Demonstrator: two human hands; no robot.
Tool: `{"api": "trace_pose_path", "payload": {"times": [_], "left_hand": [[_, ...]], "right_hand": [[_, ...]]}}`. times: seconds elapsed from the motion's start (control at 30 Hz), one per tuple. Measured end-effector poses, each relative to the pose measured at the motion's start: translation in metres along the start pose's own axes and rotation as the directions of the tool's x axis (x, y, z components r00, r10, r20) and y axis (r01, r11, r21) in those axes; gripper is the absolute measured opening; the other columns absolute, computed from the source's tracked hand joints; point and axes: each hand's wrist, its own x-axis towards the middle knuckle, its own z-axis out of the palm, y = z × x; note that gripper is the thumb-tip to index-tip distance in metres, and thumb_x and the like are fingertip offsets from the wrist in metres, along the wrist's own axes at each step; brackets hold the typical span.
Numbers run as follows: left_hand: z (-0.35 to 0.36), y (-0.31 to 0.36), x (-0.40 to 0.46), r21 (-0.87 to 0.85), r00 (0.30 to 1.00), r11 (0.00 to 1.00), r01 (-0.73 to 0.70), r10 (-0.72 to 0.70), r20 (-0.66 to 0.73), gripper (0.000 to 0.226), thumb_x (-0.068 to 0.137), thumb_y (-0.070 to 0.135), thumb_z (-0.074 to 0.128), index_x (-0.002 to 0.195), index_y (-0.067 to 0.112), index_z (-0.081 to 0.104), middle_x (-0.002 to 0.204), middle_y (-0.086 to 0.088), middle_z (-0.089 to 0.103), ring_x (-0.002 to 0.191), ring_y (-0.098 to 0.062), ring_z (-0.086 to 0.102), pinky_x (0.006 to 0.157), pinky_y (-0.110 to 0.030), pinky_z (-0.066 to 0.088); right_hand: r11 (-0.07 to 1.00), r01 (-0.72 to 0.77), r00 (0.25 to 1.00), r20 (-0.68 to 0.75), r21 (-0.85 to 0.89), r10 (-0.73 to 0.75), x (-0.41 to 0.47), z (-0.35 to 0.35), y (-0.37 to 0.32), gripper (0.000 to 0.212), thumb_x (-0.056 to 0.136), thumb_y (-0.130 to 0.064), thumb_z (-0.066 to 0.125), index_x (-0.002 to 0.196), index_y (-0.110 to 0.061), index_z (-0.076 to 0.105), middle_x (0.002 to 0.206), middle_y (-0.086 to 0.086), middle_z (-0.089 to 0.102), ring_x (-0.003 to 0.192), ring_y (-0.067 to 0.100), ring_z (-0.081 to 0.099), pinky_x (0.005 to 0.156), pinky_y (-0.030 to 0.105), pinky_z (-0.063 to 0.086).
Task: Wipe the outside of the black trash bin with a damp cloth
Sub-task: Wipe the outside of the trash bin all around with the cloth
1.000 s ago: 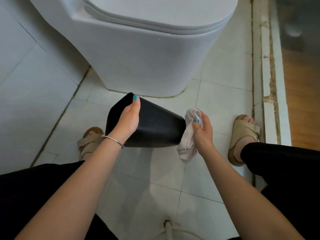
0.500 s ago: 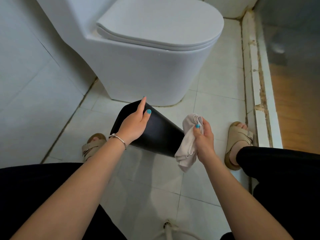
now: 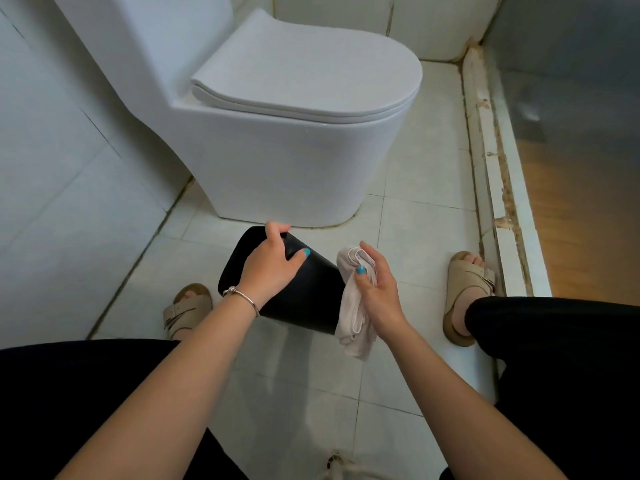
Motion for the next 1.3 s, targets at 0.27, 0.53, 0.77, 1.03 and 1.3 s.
{"api": "trace_pose_path", "payload": {"times": [0.27,0.53,0.77,1.03,1.3], "left_hand": [[0.009,0.015,0.005,0.086,0.999,0.996,0.035,-0.032,-0.035,0.053,0.088,0.046,0.061,0.117,0.01,0.034,0.081,0.004,0.052,0.069,-0.02,0.052,0.054,-0.031,0.04],[0.025,0.02,0.006,0.129,0.999,0.992,0.002,0.003,-0.036,0.039,0.092,0.028,0.056,0.117,0.011,0.031,0.065,0.005,0.046,0.054,-0.019,0.047,0.044,-0.029,0.026],[0.028,0.019,0.005,0.132,0.999,0.99,-0.04,0.044,-0.027,0.039,0.091,0.027,0.057,0.116,0.011,0.031,0.065,0.003,0.048,0.053,-0.018,0.049,0.045,-0.03,0.027],[0.028,0.013,-0.003,0.148,0.993,0.982,-0.118,0.117,0.014,0.041,0.089,0.029,0.06,0.116,0.013,0.033,0.08,0.0,0.054,0.063,-0.024,0.053,0.056,-0.034,0.038],[0.024,0.01,-0.01,0.165,0.985,0.971,-0.173,0.17,0.033,0.046,0.088,0.028,0.061,0.122,0.015,0.033,0.068,-0.003,0.056,0.056,-0.022,0.053,0.05,-0.033,0.034]], "right_hand": [[0.996,0.066,0.997,0.029,0.057,-0.068,-0.001,0.006,-0.014,0.045,0.099,-0.011,0.048,0.136,-0.036,0.047,0.129,-0.017,0.05,0.114,-0.007,0.048,0.09,0.003,0.04],[0.992,0.094,0.995,0.032,0.079,-0.097,-0.003,0.005,-0.014,0.045,0.099,-0.009,0.049,0.14,-0.028,0.045,0.121,-0.026,0.048,0.103,-0.028,0.045,0.085,-0.002,0.037],[0.992,0.092,0.996,0.012,0.089,-0.093,-0.002,0.007,-0.014,0.043,0.099,-0.01,0.049,0.136,-0.03,0.047,0.125,-0.019,0.051,0.108,-0.02,0.048,0.095,0.006,0.04],[0.989,0.111,0.993,0.03,0.094,-0.114,-0.004,0.01,-0.017,0.043,0.099,-0.009,0.048,0.134,-0.033,0.048,0.129,-0.018,0.051,0.116,-0.008,0.048,0.094,0.002,0.038],[0.988,0.128,0.99,0.053,0.09,-0.133,-0.007,0.013,-0.016,0.042,0.098,-0.009,0.05,0.136,-0.027,0.048,0.132,-0.012,0.052,0.117,-0.008,0.049,0.094,0.003,0.037]]}}
